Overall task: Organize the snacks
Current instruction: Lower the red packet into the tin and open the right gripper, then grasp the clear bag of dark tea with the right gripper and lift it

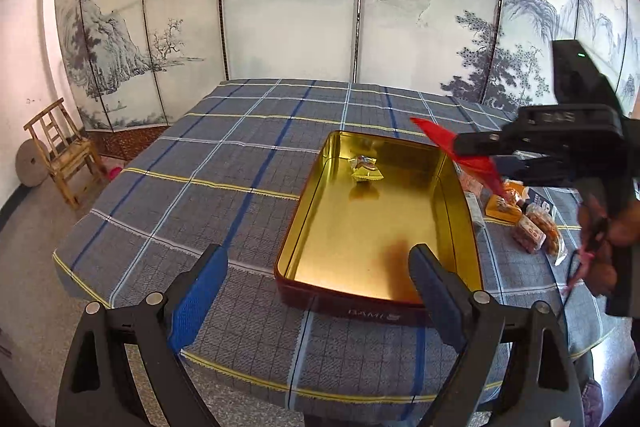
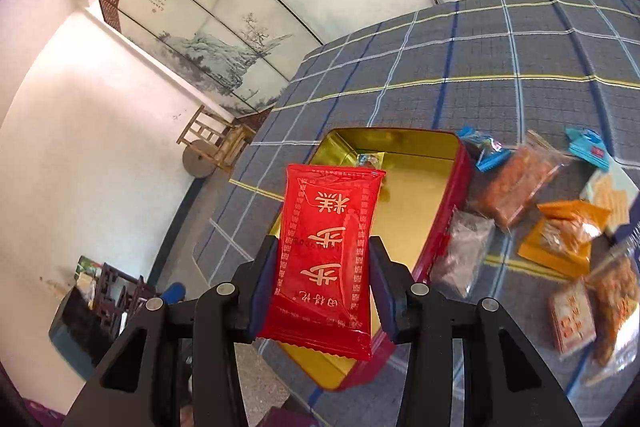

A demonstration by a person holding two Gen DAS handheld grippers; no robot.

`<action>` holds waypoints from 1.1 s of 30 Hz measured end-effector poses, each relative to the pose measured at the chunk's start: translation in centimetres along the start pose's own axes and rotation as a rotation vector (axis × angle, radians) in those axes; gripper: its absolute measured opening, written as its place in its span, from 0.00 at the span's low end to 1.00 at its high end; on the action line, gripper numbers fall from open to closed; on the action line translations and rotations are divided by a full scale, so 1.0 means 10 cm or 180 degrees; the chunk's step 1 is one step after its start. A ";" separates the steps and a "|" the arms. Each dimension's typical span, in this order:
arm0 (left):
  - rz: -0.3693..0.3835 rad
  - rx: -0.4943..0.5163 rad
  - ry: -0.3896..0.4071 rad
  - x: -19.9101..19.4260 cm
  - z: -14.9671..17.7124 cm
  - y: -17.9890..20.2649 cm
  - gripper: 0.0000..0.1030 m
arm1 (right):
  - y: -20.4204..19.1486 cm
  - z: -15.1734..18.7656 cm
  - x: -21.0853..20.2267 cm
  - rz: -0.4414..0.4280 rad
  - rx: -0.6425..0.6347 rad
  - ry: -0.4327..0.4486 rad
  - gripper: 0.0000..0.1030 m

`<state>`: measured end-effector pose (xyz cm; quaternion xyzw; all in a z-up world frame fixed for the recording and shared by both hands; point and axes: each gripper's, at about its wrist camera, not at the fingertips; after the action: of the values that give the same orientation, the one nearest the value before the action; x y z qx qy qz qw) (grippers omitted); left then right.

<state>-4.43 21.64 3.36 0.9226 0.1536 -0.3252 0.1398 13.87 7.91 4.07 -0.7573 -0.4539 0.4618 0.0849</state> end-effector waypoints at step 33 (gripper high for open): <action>0.0169 0.0342 -0.0196 0.08 0.11 0.53 0.88 | 0.22 0.24 0.58 0.0550 -0.3370 -0.1693 0.78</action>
<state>-2.49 16.58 2.91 0.9220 0.1070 -0.3574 0.1032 14.26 10.39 -2.04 -0.5892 -0.5647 0.3517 -0.4585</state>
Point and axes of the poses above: each gripper's, at about its wrist camera, not at the fingertips, and x roughly the way its jaws point, y to its right, z to its underside, and after that the axes turned 11 degrees about -x, right-handed
